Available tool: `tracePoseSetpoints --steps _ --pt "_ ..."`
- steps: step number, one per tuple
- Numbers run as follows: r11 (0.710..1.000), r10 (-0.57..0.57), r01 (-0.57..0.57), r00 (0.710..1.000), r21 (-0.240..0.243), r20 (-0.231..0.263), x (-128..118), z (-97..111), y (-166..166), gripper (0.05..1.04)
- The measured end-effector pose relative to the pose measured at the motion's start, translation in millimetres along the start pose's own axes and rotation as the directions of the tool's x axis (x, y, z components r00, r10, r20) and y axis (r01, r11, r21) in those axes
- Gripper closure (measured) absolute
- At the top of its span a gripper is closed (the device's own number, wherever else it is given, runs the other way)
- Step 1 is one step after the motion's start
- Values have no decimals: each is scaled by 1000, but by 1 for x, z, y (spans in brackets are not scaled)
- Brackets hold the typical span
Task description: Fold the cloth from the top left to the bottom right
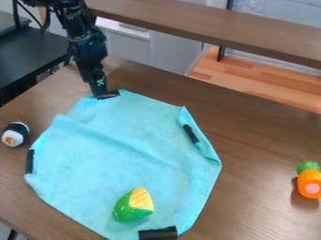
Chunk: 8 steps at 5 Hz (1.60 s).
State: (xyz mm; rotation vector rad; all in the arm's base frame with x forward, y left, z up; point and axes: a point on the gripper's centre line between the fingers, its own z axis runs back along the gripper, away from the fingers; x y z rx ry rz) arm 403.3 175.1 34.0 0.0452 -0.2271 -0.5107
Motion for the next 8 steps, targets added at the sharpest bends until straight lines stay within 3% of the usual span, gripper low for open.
tracePoseSetpoints --steps 2,3,4,6,7,8 --pt "1000 8 -7 999 16 -37 10 -25 1 84" --pt "999 16 -14 999 39 -35 15 -24 5 83" --pt "999 21 -19 998 30 -59 16 -40 3 133" --pt "999 14 -10 996 51 -85 21 -45 3 711" --pt "999 16 -13 997 42 -79 22 -45 1 910" --pt "1000 -3 3 998 6 -60 21 -44 -9 1003"
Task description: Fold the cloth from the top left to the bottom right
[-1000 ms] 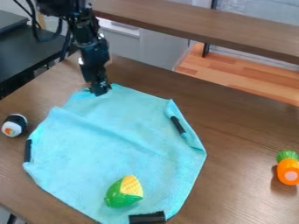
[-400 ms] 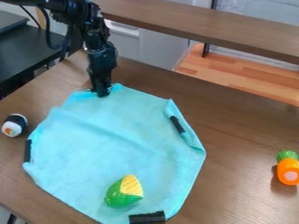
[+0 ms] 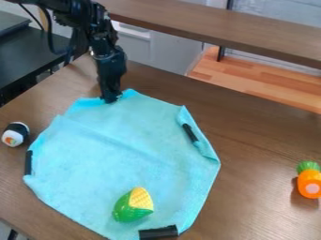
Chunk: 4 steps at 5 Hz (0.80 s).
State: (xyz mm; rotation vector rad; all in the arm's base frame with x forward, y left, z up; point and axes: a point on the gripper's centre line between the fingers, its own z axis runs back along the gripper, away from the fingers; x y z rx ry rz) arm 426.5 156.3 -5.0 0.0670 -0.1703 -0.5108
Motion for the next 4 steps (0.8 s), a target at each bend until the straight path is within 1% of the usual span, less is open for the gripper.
tracePoseSetpoints --steps 1,2,3,4 --pt "999 -16 17 999 -40 39 0 16 -15 1012" --pt "998 -36 42 991 -46 126 2 58 -33 1013" --pt "996 -70 77 986 -38 153 -3 72 -58 1013" --pt "990 -130 136 980 -30 149 -9 73 -91 1013"
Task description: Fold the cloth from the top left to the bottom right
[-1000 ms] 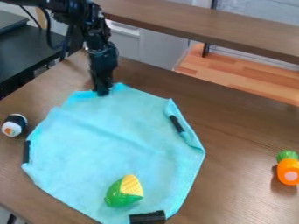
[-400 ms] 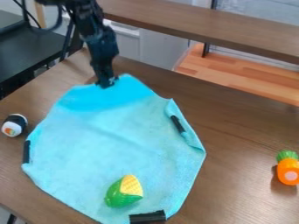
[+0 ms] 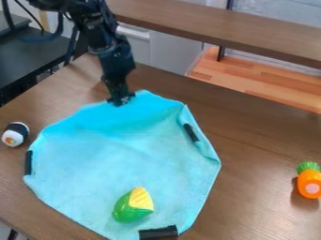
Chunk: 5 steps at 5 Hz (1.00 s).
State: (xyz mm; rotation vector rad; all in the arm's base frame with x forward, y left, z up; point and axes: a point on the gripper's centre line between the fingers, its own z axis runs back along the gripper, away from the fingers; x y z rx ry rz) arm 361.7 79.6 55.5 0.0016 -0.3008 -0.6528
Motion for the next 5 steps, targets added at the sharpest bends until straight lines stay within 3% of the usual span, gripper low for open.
tracePoseSetpoints --steps 3,5 --pt "995 -103 103 995 20 5 -13 24 -85 1013" --pt "994 -110 111 994 27 -25 -16 25 -127 1013"
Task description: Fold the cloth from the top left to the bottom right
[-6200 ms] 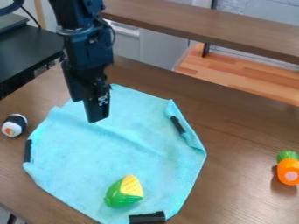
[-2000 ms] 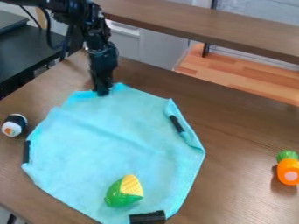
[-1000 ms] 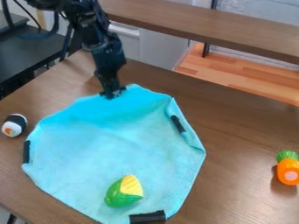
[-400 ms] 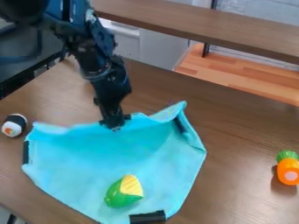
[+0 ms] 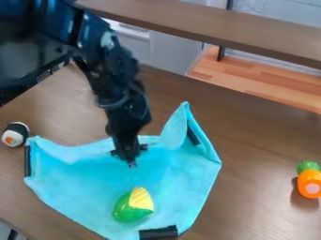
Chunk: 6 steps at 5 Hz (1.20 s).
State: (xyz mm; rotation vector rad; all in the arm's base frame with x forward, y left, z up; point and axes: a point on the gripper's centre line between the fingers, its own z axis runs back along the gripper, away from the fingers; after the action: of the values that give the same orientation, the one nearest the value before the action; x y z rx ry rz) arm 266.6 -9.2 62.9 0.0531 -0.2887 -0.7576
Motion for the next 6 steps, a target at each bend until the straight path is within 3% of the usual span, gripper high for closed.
tracePoseSetpoints --steps 3,4,5,6 --pt "993 -65 68 997 93 -34 1 -2 -66 988" --pt "991 -40 47 998 129 -57 0 -8 -70 792" --pt "995 -38 47 994 89 -98 -4 -16 -71 505" --pt "999 -30 27 991 -28 -131 -2 -12 -62 233"
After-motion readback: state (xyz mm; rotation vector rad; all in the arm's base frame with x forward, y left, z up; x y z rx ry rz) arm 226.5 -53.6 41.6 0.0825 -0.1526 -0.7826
